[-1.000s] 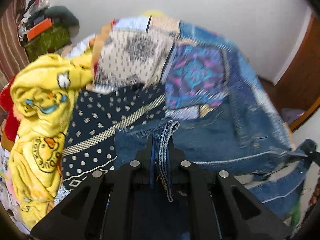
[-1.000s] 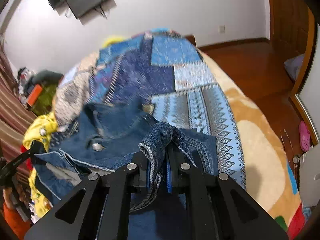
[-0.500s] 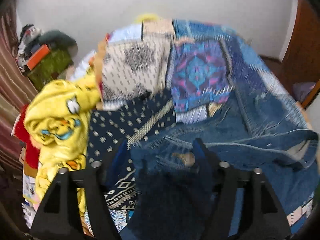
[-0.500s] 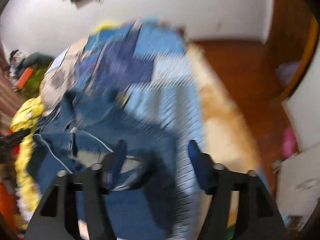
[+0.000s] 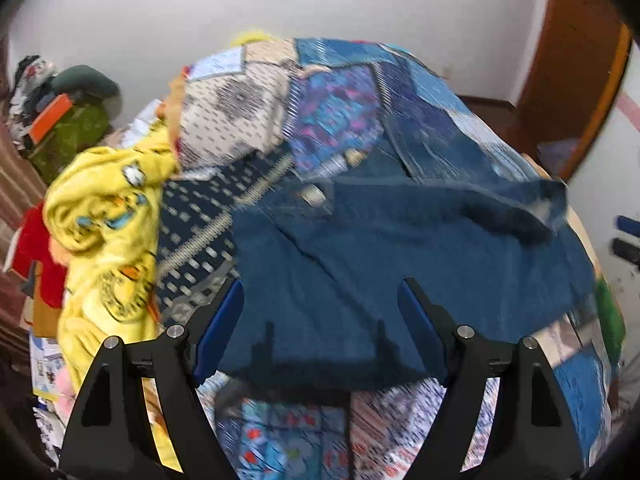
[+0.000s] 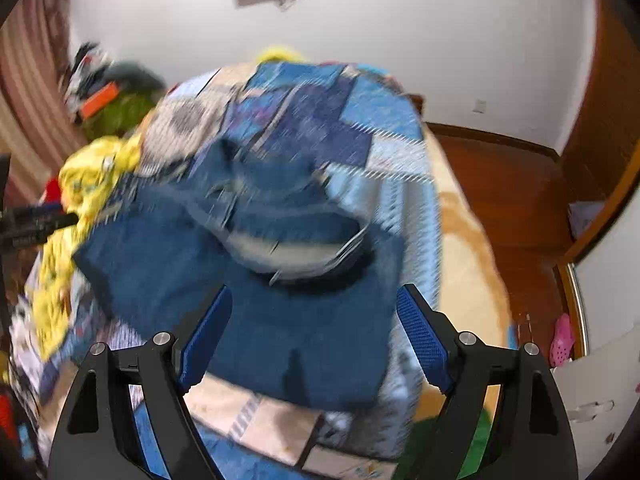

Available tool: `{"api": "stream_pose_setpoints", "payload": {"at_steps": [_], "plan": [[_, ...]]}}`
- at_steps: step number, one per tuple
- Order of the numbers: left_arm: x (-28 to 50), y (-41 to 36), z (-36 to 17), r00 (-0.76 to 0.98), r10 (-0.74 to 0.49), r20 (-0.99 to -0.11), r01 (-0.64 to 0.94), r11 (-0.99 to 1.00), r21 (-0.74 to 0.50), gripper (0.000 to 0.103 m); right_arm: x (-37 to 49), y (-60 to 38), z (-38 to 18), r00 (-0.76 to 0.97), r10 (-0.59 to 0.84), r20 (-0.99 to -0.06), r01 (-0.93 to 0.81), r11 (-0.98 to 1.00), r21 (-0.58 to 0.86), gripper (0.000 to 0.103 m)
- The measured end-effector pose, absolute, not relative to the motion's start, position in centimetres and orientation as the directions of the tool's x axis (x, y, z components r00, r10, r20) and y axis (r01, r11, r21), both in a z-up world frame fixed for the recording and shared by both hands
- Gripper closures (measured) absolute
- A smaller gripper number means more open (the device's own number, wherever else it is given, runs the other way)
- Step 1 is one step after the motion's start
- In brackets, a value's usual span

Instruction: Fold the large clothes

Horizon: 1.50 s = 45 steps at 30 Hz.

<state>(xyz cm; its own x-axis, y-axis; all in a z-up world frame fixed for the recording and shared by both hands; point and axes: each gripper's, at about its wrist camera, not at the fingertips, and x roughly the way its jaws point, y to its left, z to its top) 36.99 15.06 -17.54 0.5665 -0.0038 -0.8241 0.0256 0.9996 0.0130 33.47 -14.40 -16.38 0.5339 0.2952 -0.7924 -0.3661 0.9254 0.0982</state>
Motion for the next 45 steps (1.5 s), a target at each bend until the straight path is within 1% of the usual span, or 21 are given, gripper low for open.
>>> {"api": "stream_pose_setpoints", "payload": {"at_steps": [4, 8, 11, 12, 14, 17, 19, 21, 22, 25, 26, 27, 29, 31, 35, 38, 42, 44, 45], "plan": [[36.1, 13.3, -19.3, 0.543, -0.044, -0.839, 0.075, 0.997, -0.004, 0.023, 33.3, -12.0, -20.0, 0.447, 0.309, -0.840, -0.419, 0.901, 0.108, 0.021], [37.4, 11.9, -21.6, 0.503, -0.058, -0.863, 0.106, 0.994, -0.006, 0.023, 34.8, -10.4, -22.3, 0.421, 0.244, -0.873, -0.436, 0.899, 0.041, 0.021], [39.3, 11.4, -23.6, 0.466, -0.027, -0.884, 0.109, 0.994, 0.028, 0.023, 36.5, -9.8, -23.2, 0.422, 0.195, -0.886, -0.431, 0.902, -0.007, 0.021], [40.1, 11.5, -24.2, 0.463, -0.013, -0.886, 0.104, 0.994, 0.040, 0.023, 37.4, -9.8, -23.4, 0.411, 0.202, -0.889, -0.434, 0.901, 0.004, 0.021], [41.8, 11.7, -24.8, 0.455, -0.017, -0.890, 0.093, 0.995, 0.029, 0.023, 39.3, -9.6, -23.8, 0.380, 0.222, -0.898, -0.436, 0.899, 0.037, 0.021], [44.8, 12.7, -25.4, 0.434, -0.046, -0.900, 0.048, 0.998, -0.028, 0.023, 42.6, -9.5, -24.1, 0.330, 0.251, -0.910, -0.414, 0.905, 0.100, 0.021], [46.7, 13.7, -25.6, 0.420, -0.062, -0.905, 0.006, 0.998, -0.065, 0.023, 44.6, -9.8, -23.9, 0.307, 0.297, -0.904, -0.377, 0.910, 0.171, 0.021], [48.4, 14.7, -25.7, 0.415, -0.067, -0.907, -0.036, 0.995, -0.090, 0.023, 46.2, -10.2, -23.5, 0.321, 0.329, -0.888, -0.324, 0.919, 0.224, 0.021], [49.2, 15.5, -25.4, 0.432, -0.041, -0.901, -0.068, 0.995, -0.078, 0.023, 47.2, -10.5, -23.2, 0.348, 0.333, -0.876, -0.288, 0.927, 0.239, 0.021], [50.4, 17.8, -24.2, 0.489, 0.035, -0.872, -0.162, 0.985, -0.052, 0.023, 48.3, -11.4, -21.2, 0.517, 0.247, -0.819, -0.165, 0.968, 0.188, 0.022], [50.3, 18.6, -23.8, 0.506, 0.049, -0.861, -0.187, 0.981, -0.055, 0.023, 48.2, -11.5, -20.7, 0.547, 0.223, -0.807, -0.138, 0.975, 0.176, 0.021], [50.0, 19.3, -23.3, 0.522, 0.048, -0.852, -0.203, 0.977, -0.069, 0.023, 47.8, -11.5, -20.3, 0.556, 0.229, -0.799, -0.135, 0.973, 0.185, 0.021], [49.2, 20.3, -22.4, 0.545, 0.015, -0.838, -0.201, 0.973, -0.113, 0.023, 46.6, -11.0, -19.7, 0.556, 0.291, -0.778, -0.182, 0.956, 0.228, 0.021], [47.9, 20.5, -21.7, 0.557, 0.013, -0.830, -0.184, 0.977, -0.108, 0.023, 45.0, -9.6, -19.5, 0.548, 0.315, -0.775, -0.237, 0.947, 0.217, 0.021], [44.7, 19.7, -21.4, 0.570, 0.021, -0.821, -0.113, 0.992, -0.053, 0.023, 42.2, -6.5, -20.1, 0.507, 0.331, -0.796, -0.362, 0.920, 0.152, 0.021], [42.3, 18.8, -22.8, 0.546, 0.037, -0.837, -0.064, 0.998, 0.003, 0.021, 40.2, -5.3, -21.5, 0.468, 0.317, -0.825, -0.417, 0.902, 0.110, 0.021], [39.7, 18.9, -25.9, 0.487, 0.113, -0.866, -0.058, 0.994, 0.096, 0.021, 38.3, -5.1, -23.9, 0.438, 0.249, -0.864, -0.438, 0.898, 0.037, 0.021], [38.5, 19.9, -27.1, 0.470, 0.139, -0.872, -0.085, 0.990, 0.113, 0.019, 37.8, -6.0, -24.9, 0.430, 0.201, -0.880, -0.424, 0.906, -0.001, 0.021], [37.7, 20.5, -27.5, 0.478, 0.136, -0.868, -0.101, 0.990, 0.100, 0.018, 37.3, -7.0, -25.2, 0.426, 0.197, -0.883, -0.414, 0.910, 0.003, 0.021]]}}
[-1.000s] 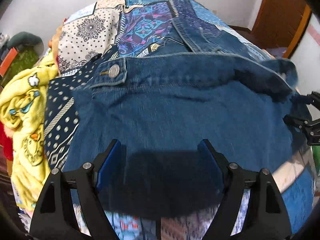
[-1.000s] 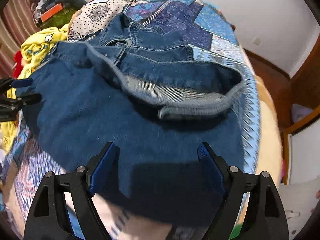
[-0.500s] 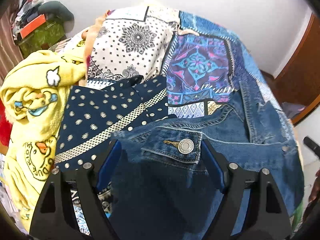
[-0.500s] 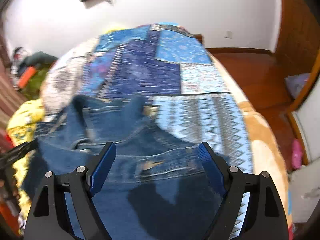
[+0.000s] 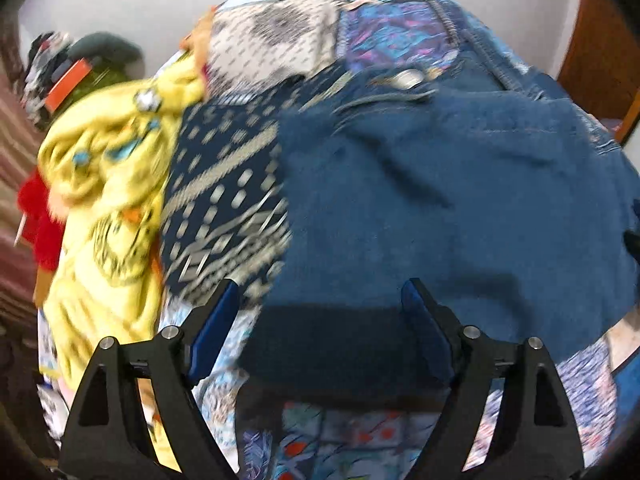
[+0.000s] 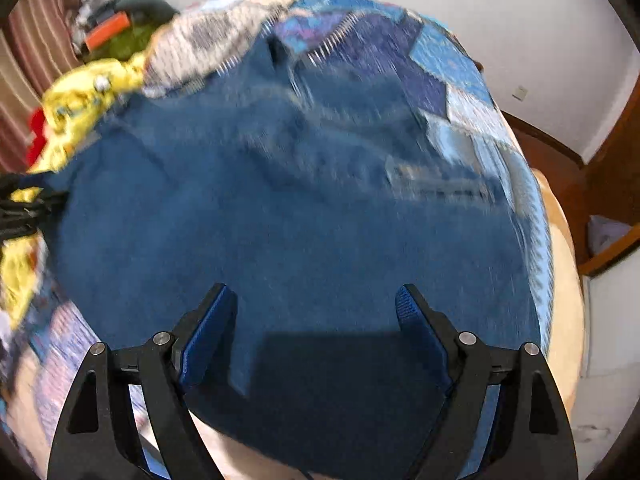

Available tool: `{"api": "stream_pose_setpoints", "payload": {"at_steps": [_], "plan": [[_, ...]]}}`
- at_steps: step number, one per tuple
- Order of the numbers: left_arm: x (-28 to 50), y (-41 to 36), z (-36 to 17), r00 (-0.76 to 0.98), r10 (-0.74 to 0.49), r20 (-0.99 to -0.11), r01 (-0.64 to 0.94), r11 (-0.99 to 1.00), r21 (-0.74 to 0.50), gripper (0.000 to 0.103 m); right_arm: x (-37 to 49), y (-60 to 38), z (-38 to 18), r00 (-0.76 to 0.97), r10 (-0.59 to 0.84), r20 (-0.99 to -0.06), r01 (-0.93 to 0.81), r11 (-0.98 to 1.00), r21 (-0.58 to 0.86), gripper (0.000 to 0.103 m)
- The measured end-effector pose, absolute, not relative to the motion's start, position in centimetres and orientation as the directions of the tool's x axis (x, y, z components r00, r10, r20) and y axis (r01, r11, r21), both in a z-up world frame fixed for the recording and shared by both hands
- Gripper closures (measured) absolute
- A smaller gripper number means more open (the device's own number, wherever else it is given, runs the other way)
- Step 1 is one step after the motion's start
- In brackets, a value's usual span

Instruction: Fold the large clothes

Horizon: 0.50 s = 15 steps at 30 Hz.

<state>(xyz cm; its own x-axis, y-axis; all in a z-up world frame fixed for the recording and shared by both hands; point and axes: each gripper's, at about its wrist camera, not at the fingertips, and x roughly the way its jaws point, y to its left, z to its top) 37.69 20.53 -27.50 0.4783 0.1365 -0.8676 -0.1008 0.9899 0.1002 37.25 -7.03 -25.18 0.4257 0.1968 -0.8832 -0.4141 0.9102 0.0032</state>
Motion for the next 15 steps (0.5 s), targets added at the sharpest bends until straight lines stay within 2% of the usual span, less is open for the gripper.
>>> {"api": "stream_pose_setpoints", "payload": {"at_steps": [4, 10, 12, 15], "plan": [[33.3, 22.4, -28.4, 0.527, 0.154, -0.836, -0.202, 0.978, 0.053, 0.015, 36.2, -10.6, -24.9, 0.394, 0.259, -0.882, -0.374, 0.922, 0.104, 0.017], [28.6, 25.1, -30.4, 0.451, 0.172, -0.876, -0.322, 0.947, 0.020, 0.014, 34.1, -14.7, -23.9, 0.407, 0.259, -0.876, -0.289, 0.946, 0.145, 0.016], [27.5, 25.4, -29.9, 0.461, 0.165, -0.872, -0.333, 0.943, 0.003, 0.014, 33.4, -15.0, -23.6, 0.419, 0.233, -0.877, -0.274, 0.954, 0.123, 0.016], [26.3, 25.5, -27.8, 0.525, 0.094, -0.846, -0.318, 0.943, -0.093, 0.014, 32.3, -15.4, -23.1, 0.448, 0.134, -0.884, -0.247, 0.969, 0.022, 0.016]]}}
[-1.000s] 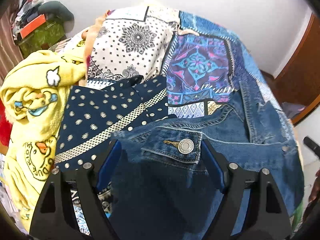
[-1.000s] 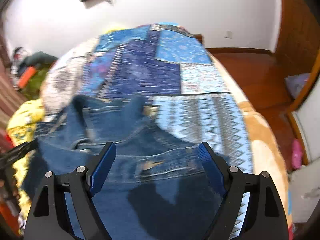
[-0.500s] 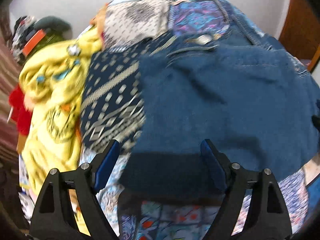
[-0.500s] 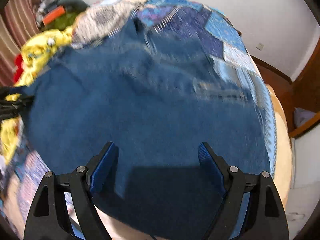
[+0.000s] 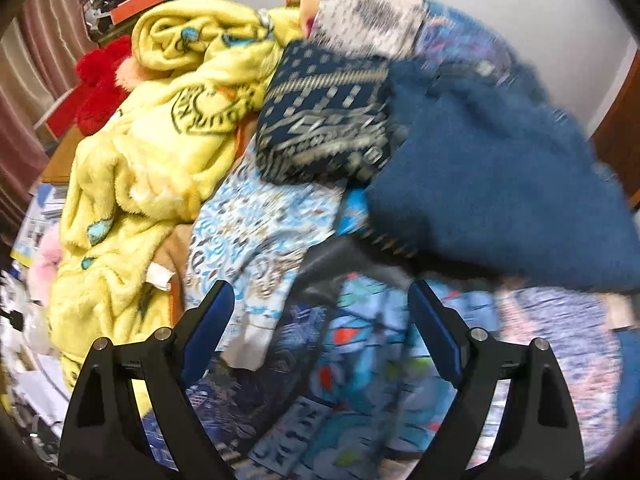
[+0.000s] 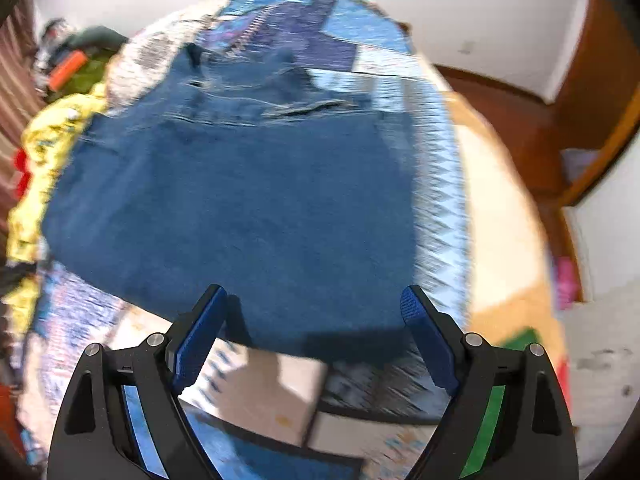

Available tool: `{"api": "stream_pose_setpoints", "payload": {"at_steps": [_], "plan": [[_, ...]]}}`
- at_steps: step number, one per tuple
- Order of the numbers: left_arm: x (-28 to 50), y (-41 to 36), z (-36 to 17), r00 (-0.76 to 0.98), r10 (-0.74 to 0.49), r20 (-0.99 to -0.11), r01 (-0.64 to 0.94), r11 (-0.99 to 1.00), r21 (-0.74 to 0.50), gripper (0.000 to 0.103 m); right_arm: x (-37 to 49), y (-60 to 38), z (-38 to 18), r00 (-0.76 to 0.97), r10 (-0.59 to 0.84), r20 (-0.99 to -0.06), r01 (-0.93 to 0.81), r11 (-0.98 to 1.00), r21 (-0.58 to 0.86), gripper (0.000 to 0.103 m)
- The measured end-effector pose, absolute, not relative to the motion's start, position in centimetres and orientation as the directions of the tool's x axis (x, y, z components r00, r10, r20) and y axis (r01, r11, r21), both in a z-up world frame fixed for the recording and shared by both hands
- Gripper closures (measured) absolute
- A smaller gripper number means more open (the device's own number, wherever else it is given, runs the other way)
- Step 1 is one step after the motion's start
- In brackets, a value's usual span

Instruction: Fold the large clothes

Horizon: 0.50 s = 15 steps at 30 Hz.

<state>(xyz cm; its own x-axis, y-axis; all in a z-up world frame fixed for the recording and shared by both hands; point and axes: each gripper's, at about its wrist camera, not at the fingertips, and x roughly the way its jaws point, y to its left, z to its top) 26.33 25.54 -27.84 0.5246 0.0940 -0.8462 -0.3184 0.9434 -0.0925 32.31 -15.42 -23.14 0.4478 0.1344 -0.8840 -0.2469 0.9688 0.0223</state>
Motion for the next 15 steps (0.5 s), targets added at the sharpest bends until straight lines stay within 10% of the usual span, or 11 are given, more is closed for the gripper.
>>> {"api": "stream_pose_setpoints", "payload": {"at_steps": [15], "plan": [[30.1, 24.2, -31.1, 0.652, -0.425, -0.627, -0.303, 0.613, -0.730, 0.015, 31.4, -14.3, -19.4, 0.533, 0.238, -0.812, -0.253, 0.961, 0.116, 0.016]]}}
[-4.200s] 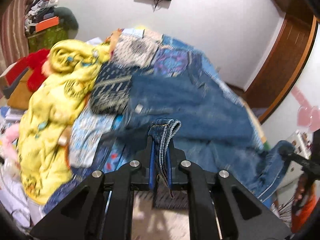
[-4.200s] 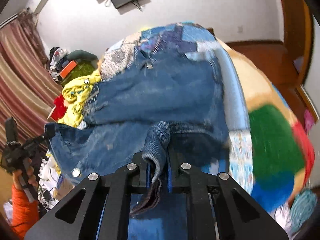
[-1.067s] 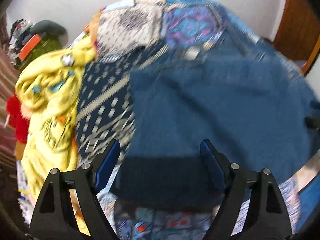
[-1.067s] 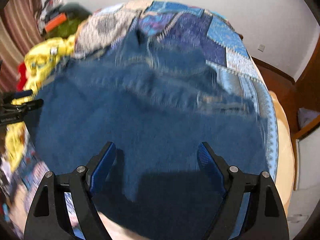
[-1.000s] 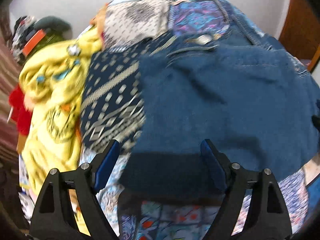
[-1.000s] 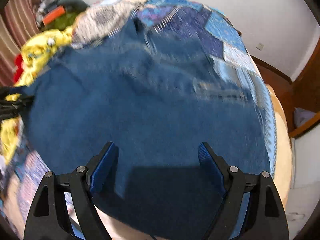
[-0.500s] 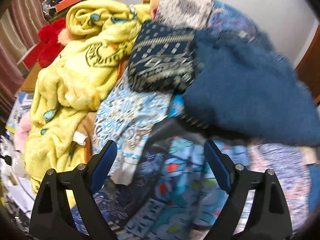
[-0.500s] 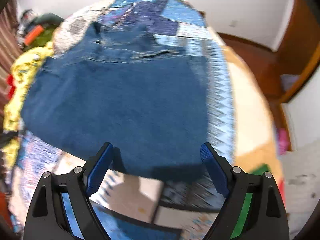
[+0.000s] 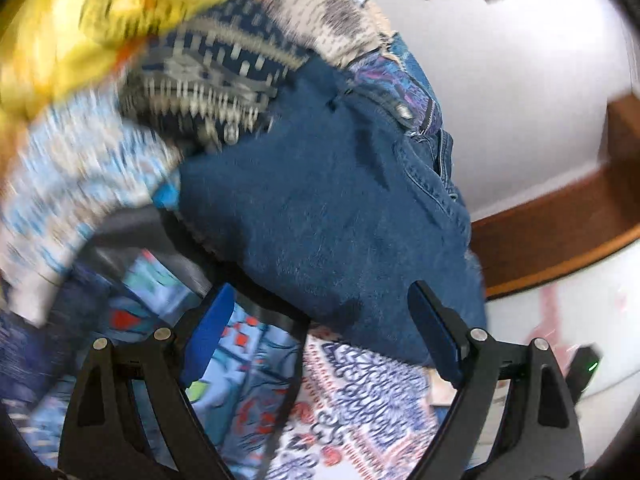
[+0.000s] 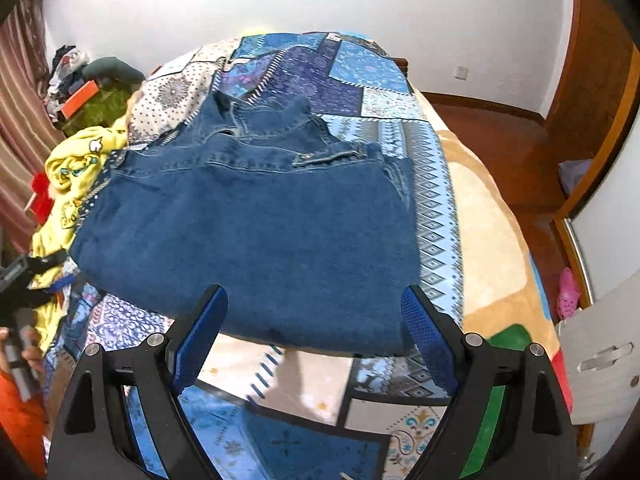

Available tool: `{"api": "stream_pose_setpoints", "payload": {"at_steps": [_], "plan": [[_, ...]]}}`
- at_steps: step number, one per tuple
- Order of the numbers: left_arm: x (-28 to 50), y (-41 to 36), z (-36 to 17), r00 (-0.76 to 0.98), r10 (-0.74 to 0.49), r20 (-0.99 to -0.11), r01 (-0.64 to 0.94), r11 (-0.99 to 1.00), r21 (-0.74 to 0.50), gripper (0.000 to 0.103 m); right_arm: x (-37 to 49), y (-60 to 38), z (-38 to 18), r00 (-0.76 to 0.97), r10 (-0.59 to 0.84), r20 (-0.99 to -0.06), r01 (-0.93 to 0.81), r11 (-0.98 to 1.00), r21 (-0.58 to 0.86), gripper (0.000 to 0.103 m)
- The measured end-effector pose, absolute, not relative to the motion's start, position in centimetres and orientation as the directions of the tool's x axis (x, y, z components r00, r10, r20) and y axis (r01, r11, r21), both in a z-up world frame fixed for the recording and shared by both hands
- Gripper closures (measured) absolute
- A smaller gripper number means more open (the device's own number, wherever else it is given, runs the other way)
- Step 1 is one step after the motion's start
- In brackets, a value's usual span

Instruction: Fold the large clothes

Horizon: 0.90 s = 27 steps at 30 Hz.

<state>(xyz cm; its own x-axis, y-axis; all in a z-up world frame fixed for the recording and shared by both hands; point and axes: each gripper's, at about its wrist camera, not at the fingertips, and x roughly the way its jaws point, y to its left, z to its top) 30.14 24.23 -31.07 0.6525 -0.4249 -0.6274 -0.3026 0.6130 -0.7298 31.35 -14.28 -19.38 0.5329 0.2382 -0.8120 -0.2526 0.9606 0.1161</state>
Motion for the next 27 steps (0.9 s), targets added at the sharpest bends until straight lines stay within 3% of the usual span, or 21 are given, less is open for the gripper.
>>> {"api": "stream_pose_setpoints", "payload": {"at_steps": [2, 7, 9, 15, 16, 19, 27], "plan": [[30.6, 24.7, -32.5, 0.668, -0.456, -0.588, -0.312, 0.545, -0.778, 0.015, 31.7, -13.9, -19.5, 0.523, 0.248, -0.815, -0.264, 0.957, 0.122, 0.016], [33.8, 25.1, -34.7, 0.679, -0.515, -0.523, -0.292, 0.464, -0.836, 0.039, 32.3, -13.6, -19.9, 0.522, 0.243, -0.818, -0.252, 0.960, 0.124, 0.016], [35.1, 25.3, -35.0, 0.692, -0.484, -0.535, -0.301, 0.480, -0.824, 0.050, 32.7, -13.5, -20.4, 0.513, 0.233, -0.826, -0.239, 0.963, 0.123, 0.016], [36.4, 25.5, -34.6, 0.741, -0.429, -0.517, -0.303, 0.474, -0.827, 0.062, 32.8, -12.5, -21.3, 0.481, 0.223, -0.848, -0.232, 0.965, 0.123, 0.016], [36.1, 25.5, -34.1, 0.745, -0.410, -0.526, -0.303, 0.495, -0.814, 0.069, 32.8, -12.2, -21.3, 0.478, 0.219, -0.851, -0.233, 0.965, 0.118, 0.016], [34.9, 25.2, -30.1, 0.787, -0.358, -0.503, -0.242, 0.571, -0.785, 0.078, 32.7, -11.0, -21.1, 0.471, 0.210, -0.857, -0.252, 0.963, 0.097, 0.016], [32.5, 23.5, -18.9, 0.869, -0.274, -0.412, -0.092, 0.728, -0.680, 0.080, 33.2, -5.3, -19.1, 0.490, 0.254, -0.834, -0.363, 0.929, 0.070, 0.016]]}}
